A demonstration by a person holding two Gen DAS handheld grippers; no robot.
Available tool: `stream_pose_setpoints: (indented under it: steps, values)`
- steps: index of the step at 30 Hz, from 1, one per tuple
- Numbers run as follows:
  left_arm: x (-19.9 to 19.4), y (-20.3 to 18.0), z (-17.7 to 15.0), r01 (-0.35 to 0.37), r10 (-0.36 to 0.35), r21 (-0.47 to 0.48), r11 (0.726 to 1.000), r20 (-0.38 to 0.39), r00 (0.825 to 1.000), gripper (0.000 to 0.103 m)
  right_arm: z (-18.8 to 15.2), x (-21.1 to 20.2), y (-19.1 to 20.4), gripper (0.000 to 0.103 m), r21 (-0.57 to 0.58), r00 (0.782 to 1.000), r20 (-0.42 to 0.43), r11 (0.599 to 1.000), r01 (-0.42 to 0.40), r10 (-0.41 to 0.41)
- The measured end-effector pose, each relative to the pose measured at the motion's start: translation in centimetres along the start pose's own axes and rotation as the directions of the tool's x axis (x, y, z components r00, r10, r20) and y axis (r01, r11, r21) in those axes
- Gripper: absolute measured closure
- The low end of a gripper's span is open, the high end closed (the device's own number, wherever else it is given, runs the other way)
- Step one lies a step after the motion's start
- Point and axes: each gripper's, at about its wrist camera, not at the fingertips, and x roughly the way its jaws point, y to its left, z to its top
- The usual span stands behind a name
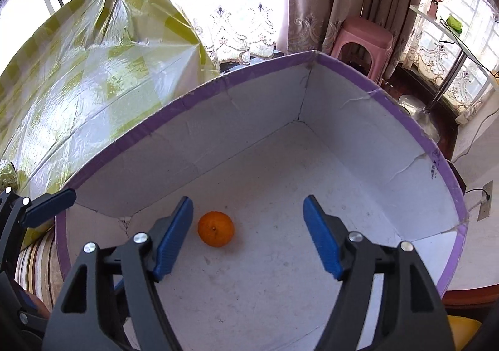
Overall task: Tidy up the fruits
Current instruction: 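Open both tools to drop the dark fruit and tangerine into the box, then move both open tools back over the fruits on the table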
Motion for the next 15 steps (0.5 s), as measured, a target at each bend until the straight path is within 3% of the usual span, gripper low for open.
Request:
stream_pose_setpoints:
  steps: [3, 5, 7, 12, 15]
  values:
    - [-1.9, 0.6, -0.4, -0.032, 0.034, -0.028, 0.999, 0.062, 0.997, 0.015, 0.7, -2.0, -0.8, 0.019, 0.03, 0.996, 0.069, 0.998, 0.055, -0.057]
    - [-3.1, 1.5, -0.6, -0.059, 0.066, -0.074, 0.996, 0.099, 0.993, 0.015, 1.0, -3.2, -1.0, 0.011, 0.039, 0.984, 0.106, 0.99, 0.136, -0.14]
    - [-4.3, 2.7, -0.9, -0.123, 0.14, -0.146, 0.982, 0.113, 0.984, 0.015, 1.2, -4.5, -0.9, 0.001, 0.038, 0.97, 0.168, 0.984, 0.172, -0.176]
    - [-8.4, 5.9, -3.1, -0.151, 0.221, -0.311, 0.938, 0.204, 0.954, 0.015, 1.1, -6.9, 1.0, 0.002, 0.006, 0.939, 0.26, 0.973, 0.23, -0.224]
    - [-10.7, 7.3, -5.0, -0.197, 0.297, -0.361, 0.911, 0.247, 0.922, 0.015, 1.2, -7.5, 3.1, 0.002, -0.054, 0.944, 0.281, 0.979, 0.195, -0.173]
